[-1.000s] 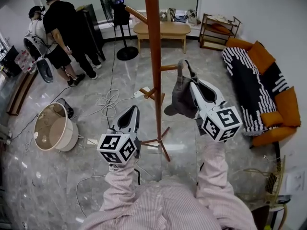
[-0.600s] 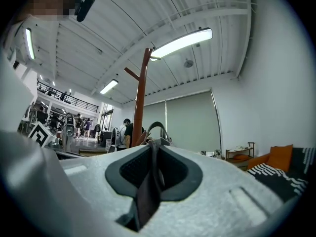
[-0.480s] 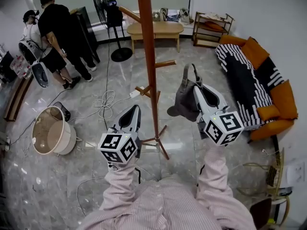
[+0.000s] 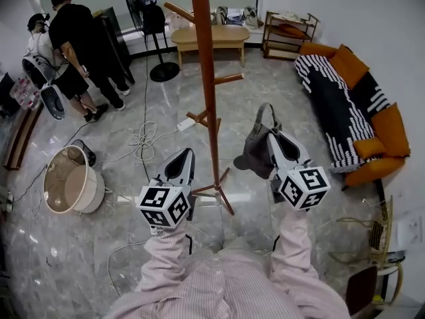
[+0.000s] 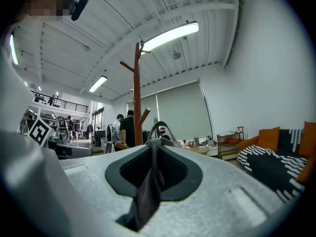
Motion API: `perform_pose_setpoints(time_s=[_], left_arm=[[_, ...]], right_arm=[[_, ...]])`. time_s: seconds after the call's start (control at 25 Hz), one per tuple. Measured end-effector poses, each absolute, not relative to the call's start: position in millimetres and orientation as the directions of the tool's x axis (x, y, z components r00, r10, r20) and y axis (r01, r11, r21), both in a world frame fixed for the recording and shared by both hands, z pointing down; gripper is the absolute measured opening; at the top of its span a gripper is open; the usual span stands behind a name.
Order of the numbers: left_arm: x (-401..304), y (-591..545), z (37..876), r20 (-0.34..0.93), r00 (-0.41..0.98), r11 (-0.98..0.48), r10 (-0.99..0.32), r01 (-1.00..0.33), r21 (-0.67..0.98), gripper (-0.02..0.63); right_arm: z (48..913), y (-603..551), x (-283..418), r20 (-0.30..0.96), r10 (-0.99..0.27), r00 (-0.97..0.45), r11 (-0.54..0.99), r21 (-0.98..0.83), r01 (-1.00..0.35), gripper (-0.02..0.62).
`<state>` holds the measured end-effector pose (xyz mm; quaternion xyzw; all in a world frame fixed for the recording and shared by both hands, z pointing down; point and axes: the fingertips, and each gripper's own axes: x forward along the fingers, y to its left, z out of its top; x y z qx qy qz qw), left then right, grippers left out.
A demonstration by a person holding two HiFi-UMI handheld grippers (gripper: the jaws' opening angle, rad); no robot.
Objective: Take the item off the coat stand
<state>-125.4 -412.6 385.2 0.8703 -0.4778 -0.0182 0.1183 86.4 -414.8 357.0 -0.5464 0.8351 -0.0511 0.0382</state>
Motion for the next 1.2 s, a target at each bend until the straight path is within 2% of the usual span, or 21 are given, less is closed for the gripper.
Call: perform_pose_setpoints(time_s=[0.64,1.2], left_arm=[[-171,-395,404,0.097,0.478,-0.451,-0.873,-0.867,0.21,0.002],[-177,-397,406,0.086,0.423,-0.398,-0.902,-0.892,0.213,0.002]], right_arm=[[401,-390,54,-0.017,-0.887,-0.461,0.451,-0.237,-0.86,0.051],[414,-397,52,-0.001,-0.865,-0.502,0.48,-0.292,-0.827,0.044]])
